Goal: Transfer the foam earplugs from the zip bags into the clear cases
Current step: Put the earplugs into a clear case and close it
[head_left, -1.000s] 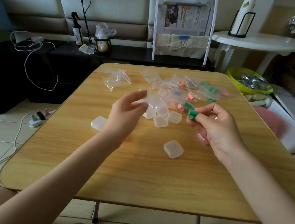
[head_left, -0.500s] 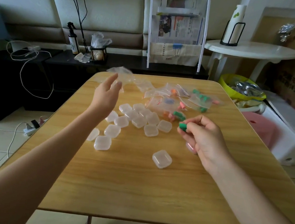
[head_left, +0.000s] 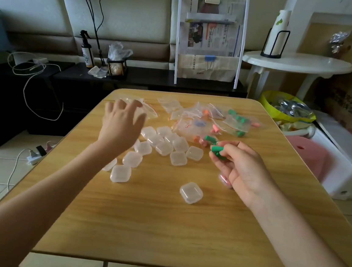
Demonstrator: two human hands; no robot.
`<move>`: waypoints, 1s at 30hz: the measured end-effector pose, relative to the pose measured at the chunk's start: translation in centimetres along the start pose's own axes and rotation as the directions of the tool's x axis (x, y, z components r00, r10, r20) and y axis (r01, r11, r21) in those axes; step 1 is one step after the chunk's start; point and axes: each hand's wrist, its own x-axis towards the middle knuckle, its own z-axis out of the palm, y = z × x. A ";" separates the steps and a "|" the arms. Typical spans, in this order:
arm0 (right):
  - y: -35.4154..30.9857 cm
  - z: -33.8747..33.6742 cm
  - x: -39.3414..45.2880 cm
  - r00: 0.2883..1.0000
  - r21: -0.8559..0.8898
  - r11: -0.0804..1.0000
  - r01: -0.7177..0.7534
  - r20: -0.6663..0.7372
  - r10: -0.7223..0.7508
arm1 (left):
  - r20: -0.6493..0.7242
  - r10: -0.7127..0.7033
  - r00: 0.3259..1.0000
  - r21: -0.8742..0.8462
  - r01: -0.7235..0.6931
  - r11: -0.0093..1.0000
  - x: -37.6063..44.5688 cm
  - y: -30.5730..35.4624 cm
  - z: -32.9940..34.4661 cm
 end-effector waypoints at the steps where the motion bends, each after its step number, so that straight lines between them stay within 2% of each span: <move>1: 0.0 0.0 0.1 1.000 0.029 0.999 -0.020 0.005 0.020 | 0.037 0.102 0.994 -0.080 -0.099 0.992 -1.2 0.9 -0.4; 3: 0.0 -0.1 0.1 0.998 0.071 0.996 -0.054 0.038 0.051 | 0.189 0.319 0.929 -0.251 -0.269 0.930 -4.2 2.9 -1.1; 5: -0.1 -0.3 0.1 0.996 0.075 0.994 -0.074 0.059 0.069 | 0.307 0.494 0.813 -0.318 -0.401 0.859 -7.3 4.4 -1.4; 7: 0.0 -0.4 0.2 0.995 0.090 0.993 -0.082 0.062 0.076 | 0.374 0.558 0.740 -0.321 -0.461 0.827 -9.5 4.7 -0.9; 8: 0.0 -0.5 0.3 0.995 0.112 0.990 -0.087 0.061 0.081 | 0.376 0.567 0.733 -0.337 -0.461 0.821 -10.3 4.6 -0.5; 10: 0.1 -0.6 0.4 0.993 0.145 0.985 -0.098 0.078 0.088 | 0.341 0.566 0.751 -0.384 -0.438 0.813 -11.3 4.5 -0.1; 13: 0.3 -0.5 0.2 0.990 0.090 0.992 -0.092 0.117 0.081 | 0.261 0.468 0.845 -0.468 -0.313 0.826 -12.0 4.8 -0.3; 15: 0.3 -0.5 0.0 0.990 -0.055 0.997 -0.049 0.129 0.056 | 0.206 0.380 0.902 -0.524 -0.227 0.821 -12.1 5.1 -0.5; 17: 0.5 -0.2 -0.3 0.991 -0.272 0.962 0.027 0.131 0.009 | 0.144 0.321 0.936 -0.591 -0.179 0.787 -12.1 5.3 -0.6; 19: 0.6 0.2 -0.8 0.990 -0.434 0.895 0.102 0.134 -0.048 | 0.124 0.268 0.955 -0.653 -0.125 0.747 -12.2 5.4 -0.6; 22: 0.9 0.9 -1.6 0.987 -0.572 0.807 0.146 0.138 -0.081 | 0.094 0.246 0.965 -0.655 -0.126 0.745 -12.4 5.6 -0.5; 25: 1.7 1.2 -1.9 0.960 -0.725 0.630 0.279 0.207 -0.187 | 0.056 0.231 0.971 -0.626 -0.146 0.766 -12.5 5.6 -0.4; 28: 2.5 1.2 -2.2 0.917 -0.793 0.464 0.394 0.305 -0.257 | 0.034 0.230 0.973 -0.598 -0.164 0.785 -12.6 5.6 -0.5; 30: 2.9 1.2 -2.2 0.879 -0.777 0.412 0.476 0.400 -0.260 | 0.025 0.243 0.970 -0.586 -0.183 0.789 -12.6 5.6 -0.5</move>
